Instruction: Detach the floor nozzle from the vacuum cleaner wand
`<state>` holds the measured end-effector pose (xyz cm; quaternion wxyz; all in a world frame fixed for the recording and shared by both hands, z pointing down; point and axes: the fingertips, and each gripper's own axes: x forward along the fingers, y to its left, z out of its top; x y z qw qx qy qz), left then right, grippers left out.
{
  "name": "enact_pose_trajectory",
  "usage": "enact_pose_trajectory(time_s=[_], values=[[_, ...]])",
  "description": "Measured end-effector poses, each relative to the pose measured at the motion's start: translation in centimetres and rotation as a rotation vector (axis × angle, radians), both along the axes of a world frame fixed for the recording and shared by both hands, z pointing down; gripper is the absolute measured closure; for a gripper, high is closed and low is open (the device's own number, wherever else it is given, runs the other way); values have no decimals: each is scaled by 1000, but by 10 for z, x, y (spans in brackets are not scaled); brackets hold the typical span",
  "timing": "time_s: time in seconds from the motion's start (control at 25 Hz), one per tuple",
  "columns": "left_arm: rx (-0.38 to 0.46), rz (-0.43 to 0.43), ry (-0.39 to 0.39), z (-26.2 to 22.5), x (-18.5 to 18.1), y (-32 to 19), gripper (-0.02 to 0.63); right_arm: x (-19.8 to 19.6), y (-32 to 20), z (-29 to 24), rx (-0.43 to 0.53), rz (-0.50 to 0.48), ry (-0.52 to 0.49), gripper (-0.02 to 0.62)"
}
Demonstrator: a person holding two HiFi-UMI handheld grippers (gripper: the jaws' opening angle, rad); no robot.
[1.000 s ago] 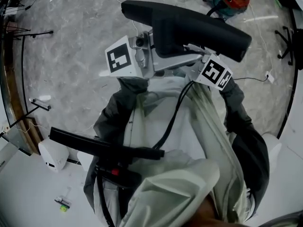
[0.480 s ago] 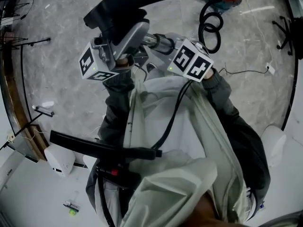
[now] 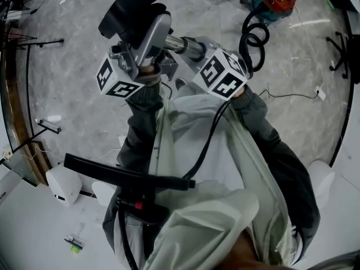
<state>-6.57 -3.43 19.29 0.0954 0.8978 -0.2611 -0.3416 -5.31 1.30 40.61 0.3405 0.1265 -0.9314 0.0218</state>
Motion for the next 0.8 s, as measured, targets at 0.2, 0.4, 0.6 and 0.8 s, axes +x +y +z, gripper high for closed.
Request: enact_pose_trajectory(time_s=[0.2,0.4,0.6,0.8], values=[[148,267,6,-2,34,32,526,17,36,8,-148,-206,-57,546],[192,324,44,-9,14,35,528,2,42,1,-229,-283,-31,543],[71,121,7,-5,18,13,531,6,12,0,-45,-4,-48,546],[-11,33,-39,-3,25,7,529,13,0,-2,81,152,-55,548]])
